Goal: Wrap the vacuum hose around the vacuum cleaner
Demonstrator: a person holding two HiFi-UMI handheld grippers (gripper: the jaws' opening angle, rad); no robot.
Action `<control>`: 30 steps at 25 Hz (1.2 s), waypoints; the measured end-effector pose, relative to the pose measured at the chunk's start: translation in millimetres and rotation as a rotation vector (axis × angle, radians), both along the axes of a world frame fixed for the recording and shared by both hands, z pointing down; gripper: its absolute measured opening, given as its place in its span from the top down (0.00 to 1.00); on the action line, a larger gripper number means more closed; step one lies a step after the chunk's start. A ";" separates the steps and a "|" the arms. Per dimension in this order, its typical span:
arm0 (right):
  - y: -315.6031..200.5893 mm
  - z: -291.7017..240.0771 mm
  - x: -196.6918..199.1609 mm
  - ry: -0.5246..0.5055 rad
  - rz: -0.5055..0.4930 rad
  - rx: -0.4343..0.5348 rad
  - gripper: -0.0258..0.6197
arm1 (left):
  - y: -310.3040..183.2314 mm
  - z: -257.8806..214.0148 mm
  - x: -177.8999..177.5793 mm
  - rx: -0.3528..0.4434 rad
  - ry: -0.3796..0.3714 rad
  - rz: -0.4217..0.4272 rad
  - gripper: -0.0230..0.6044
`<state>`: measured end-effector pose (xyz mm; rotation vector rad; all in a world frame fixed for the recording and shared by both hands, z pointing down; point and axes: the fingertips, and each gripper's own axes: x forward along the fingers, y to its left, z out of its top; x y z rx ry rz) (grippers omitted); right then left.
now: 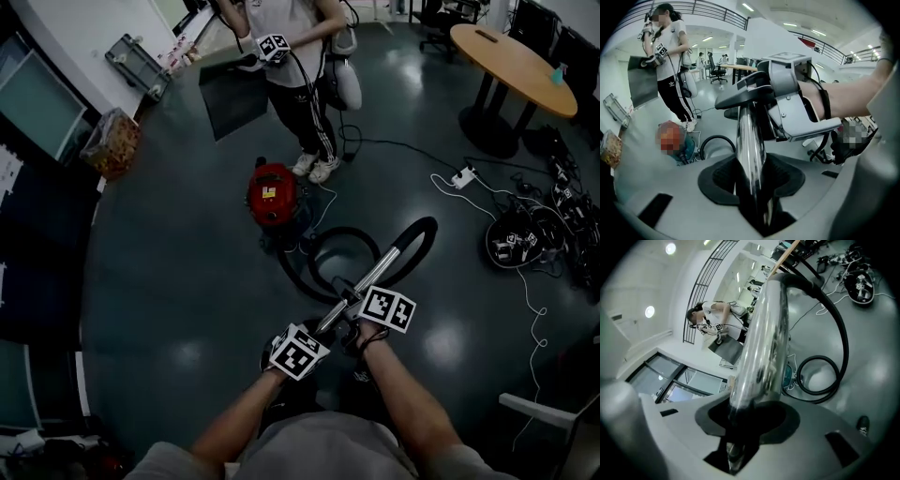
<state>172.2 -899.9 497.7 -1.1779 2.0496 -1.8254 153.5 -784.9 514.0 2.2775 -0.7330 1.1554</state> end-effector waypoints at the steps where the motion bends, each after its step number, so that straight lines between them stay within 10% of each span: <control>1: 1.0 3.2 0.5 -0.001 -0.003 -0.011 0.75 | 1.2 3.8 1.7 -0.002 0.008 -0.014 0.71; 10: 13.6 19.4 11.0 0.012 -0.030 -0.030 0.79 | 24.5 25.6 17.3 0.001 0.016 0.003 0.69; 14: 5.5 20.7 25.7 0.042 -0.025 -0.001 0.79 | 39.8 31.0 25.5 -0.049 0.025 0.092 0.46; 30: -9.1 40.6 68.4 0.307 -0.217 0.137 0.79 | 62.8 33.2 22.7 -0.125 0.001 0.186 0.40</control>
